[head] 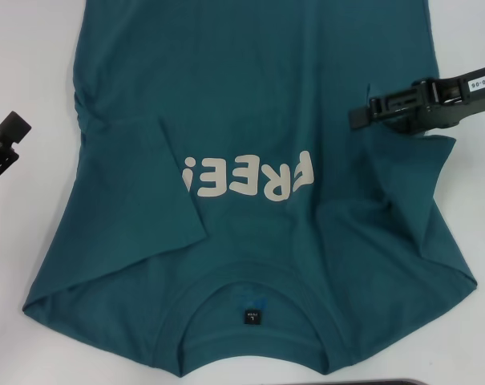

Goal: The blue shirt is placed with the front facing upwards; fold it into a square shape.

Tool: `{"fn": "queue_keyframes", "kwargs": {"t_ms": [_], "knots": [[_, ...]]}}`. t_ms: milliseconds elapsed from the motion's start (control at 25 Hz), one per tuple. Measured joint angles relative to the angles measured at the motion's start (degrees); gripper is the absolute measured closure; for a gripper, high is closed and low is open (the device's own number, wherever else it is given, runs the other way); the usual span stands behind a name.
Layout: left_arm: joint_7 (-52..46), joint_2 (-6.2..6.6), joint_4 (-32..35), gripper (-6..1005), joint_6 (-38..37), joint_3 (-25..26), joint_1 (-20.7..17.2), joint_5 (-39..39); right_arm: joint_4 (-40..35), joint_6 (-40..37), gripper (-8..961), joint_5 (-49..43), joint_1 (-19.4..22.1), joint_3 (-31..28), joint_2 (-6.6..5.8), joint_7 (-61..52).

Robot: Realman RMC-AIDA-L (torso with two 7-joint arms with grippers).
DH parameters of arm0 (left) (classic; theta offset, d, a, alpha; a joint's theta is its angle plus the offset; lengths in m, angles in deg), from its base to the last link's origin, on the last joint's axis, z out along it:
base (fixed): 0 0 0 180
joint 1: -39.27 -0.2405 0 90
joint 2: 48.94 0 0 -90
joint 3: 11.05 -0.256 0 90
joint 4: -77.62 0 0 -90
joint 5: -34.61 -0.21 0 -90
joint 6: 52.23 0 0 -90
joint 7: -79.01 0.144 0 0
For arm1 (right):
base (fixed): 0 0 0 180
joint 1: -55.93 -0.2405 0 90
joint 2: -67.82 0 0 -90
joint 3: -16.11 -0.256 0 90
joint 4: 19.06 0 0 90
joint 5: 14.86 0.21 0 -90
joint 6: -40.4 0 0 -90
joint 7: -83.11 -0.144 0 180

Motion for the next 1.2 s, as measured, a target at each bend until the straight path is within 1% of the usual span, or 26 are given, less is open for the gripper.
{"fn": "queue_keyframes", "kwargs": {"t_ms": [120, 280, 440, 640, 720, 760, 840, 880, 920, 960, 1000, 1040, 1120, 1200], "knots": [[0.0, -0.1, 0.0, 162, 0.5, 0.0, 0.0, 0.0, -0.2, -1.2, 87, 1.2, -0.3, 0.0, -0.26, -0.4], [0.1, -0.13, 0.0, 162, 0.7, 0.0, 0.0, 0.0, 0.3, -4.3, 86, 4.5, -1.2, 0.2, -0.31, 1.9], [0.1, -0.12, 0.0, 162, 0.7, 0.0, 0.0, 0.0, 0.4, -4.5, 84, 4.6, -1.2, 0.2, -0.34, 2.2], [0.0, -0.09, 0.0, 163, 0.7, 0.0, 0.0, 0.0, -0.1, -3.0, 83, 3.9, 0.4, -0.2, -1.29, 1.6], [0.0, -0.05, 0.0, 163, 0.8, 0.0, 0.2, 0.0, -1.6, -2.7, 82, 4.1, 2.0, -0.6, -1.91, 3.6], [-0.1, -0.03, 0.0, 163, 0.8, 0.0, 0.3, 0.0, -1.6, -2.7, 82, 4.1, 2.0, -0.6, -1.91, 3.6], [-0.4, 0.02, 0.0, 163, 0.9, 0.0, 0.4, -0.2, -3.6, -2.4, 81, 6.0, 4.3, -1.0, -1.77, 12.7], [-1.3, 0.14, -0.2, 163, 0.9, -0.2, 0.4, -0.4, -4.6, -2.6, 81, 8.0, 5.6, -1.6, -1.21, 18.4], [-2.8, 0.28, -0.5, 163, 0.9, -0.5, 0.5, -0.7, -4.6, -2.6, 80, 8.0, 5.6, -1.6, -1.21, 18.4], [-4.4, 0.5, -1.1, 163, 0.9, -1.0, 0.5, -1.0, -5.6, -2.9, 80, 9.9, 6.9, -2.2, -0.5, 23.7], [-7.1, 0.81, -2.0, 164, 0.8, -1.6, 0.5, -1.5, -7.3, -3.5, 80, 13.5, 9.2, -3.2, 1.08, 32.5], [-9.9, 1.18, -3.0, 164, 0.5, -2.2, 0.4, -2.0, -8.5, -3.6, 79, 16.6, 10.8, -4.0, 2.22, 39.6], [-14.8, 2.1, -4.5, 164, -0.5, -3.1, 0.3, -3.2, -9.8, -3.3, 79, 23.7, 14.7, -6.4, 5.22, 54.6], [-18.6, 3.03, -5.5, 164, -1.6, -3.8, 0.3, -4.4, -9.5, -2.7, 78, 29.6, 18.0, -8.6, 7.41, 64.4]]}}
